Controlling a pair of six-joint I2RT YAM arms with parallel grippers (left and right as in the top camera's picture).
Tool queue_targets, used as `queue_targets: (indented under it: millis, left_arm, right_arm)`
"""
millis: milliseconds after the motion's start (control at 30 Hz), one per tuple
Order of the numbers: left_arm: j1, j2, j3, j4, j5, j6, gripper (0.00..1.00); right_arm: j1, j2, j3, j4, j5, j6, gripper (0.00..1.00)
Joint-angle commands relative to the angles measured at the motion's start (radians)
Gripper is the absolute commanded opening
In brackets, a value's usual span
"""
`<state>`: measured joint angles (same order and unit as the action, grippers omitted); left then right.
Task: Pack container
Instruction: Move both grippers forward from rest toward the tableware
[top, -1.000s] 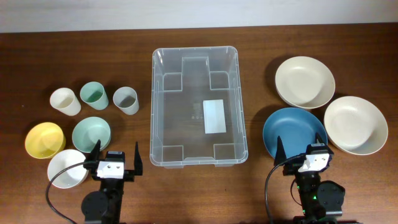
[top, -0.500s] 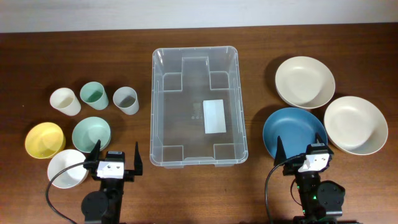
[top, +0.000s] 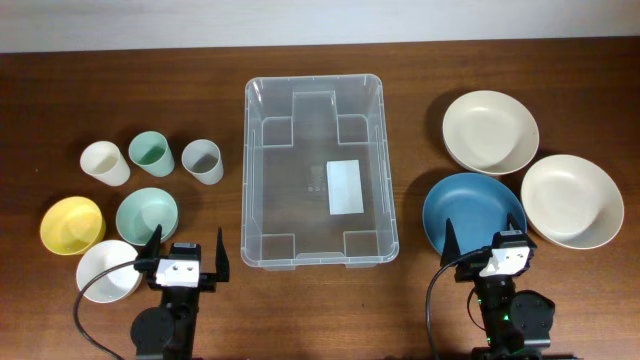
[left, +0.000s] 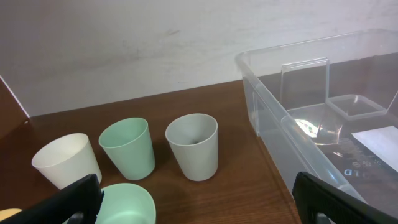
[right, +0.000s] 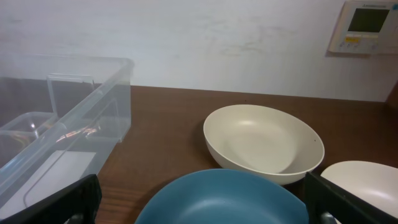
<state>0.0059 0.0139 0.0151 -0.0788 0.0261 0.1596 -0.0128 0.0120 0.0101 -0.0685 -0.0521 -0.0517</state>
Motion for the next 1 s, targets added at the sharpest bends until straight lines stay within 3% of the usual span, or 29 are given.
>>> queue_targets:
  millis: [0, 967]
  left_arm:
    - [0.004, -0.009, -0.006, 0.0, 0.01, -0.012, 1.0]
    - [0.004, -0.009, -0.006, 0.016, 0.011, -0.012, 1.0]
  right_arm:
    - [0.006, -0.009, -0.005, -0.007, 0.005, 0.007, 0.99]
    - [0.006, -0.007, -0.005, -0.007, 0.002, 0.008, 0.99]
